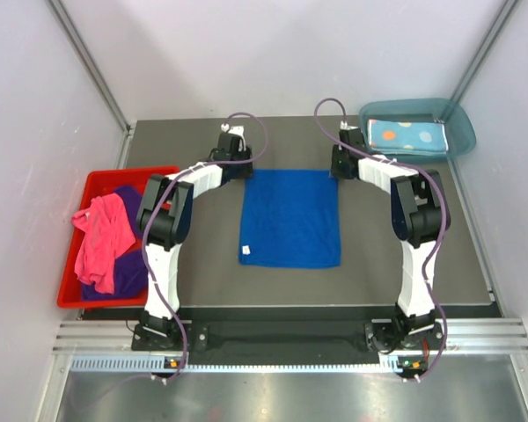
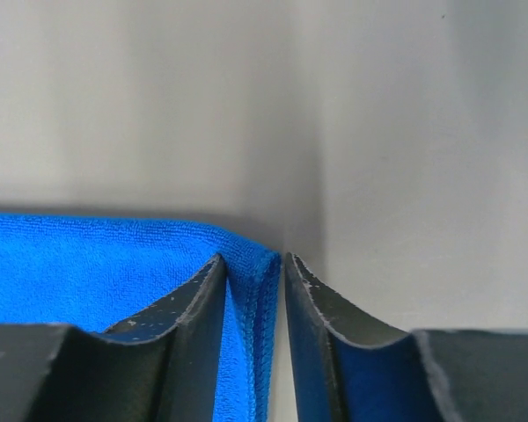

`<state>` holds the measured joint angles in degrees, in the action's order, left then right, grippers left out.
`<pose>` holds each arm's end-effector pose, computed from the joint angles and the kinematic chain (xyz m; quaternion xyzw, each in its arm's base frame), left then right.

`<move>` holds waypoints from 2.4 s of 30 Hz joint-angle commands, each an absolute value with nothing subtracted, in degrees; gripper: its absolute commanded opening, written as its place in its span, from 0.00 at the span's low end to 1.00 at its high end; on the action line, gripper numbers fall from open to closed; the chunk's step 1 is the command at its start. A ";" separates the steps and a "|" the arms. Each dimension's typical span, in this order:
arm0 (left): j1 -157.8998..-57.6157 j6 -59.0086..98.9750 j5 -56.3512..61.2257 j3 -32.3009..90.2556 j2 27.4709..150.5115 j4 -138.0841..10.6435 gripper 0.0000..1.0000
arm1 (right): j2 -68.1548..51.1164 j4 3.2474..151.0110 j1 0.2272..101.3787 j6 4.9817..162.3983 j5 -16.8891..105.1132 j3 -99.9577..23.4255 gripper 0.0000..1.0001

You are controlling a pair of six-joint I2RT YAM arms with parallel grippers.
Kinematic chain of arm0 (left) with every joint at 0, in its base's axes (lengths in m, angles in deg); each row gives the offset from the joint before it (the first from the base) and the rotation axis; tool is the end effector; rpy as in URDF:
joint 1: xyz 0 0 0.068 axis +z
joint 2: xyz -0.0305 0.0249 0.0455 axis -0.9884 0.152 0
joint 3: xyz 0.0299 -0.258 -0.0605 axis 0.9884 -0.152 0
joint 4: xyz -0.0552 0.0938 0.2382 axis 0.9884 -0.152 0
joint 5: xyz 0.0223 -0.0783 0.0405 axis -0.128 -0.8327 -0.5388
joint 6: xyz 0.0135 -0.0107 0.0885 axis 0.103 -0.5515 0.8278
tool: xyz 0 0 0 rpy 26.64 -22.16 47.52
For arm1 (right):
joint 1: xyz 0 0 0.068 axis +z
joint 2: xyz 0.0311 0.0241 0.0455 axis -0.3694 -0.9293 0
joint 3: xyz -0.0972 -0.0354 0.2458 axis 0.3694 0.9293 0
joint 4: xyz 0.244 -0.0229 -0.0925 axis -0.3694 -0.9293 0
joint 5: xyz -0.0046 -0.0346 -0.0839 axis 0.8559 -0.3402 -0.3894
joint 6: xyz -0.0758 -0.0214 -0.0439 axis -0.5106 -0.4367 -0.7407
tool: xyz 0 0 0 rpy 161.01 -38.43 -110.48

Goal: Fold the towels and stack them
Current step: Fold the towel

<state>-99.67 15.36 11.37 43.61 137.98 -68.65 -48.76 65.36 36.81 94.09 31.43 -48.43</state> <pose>0.4883 -0.1615 0.1237 0.0150 0.9077 -0.1197 0.4019 0.4768 0.1217 0.1254 0.0327 0.9319 0.0605 0.3562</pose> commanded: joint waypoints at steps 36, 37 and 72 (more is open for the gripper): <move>-98.75 7.92 13.68 42.76 139.27 -56.43 0.00 | -49.78 69.64 34.60 94.45 36.21 -52.89 0.00; -98.66 7.75 13.95 43.20 139.27 -55.98 0.00 | -49.87 69.64 34.68 94.45 36.29 -53.42 0.00; -99.19 0.27 4.10 9.91 115.64 -38.32 0.00 | -21.75 88.62 36.00 101.74 40.43 -15.56 0.00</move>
<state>-98.49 1.30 4.00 13.63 120.28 -43.83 -26.02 84.66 35.00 100.05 40.74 -18.97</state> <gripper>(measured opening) 0.016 0.014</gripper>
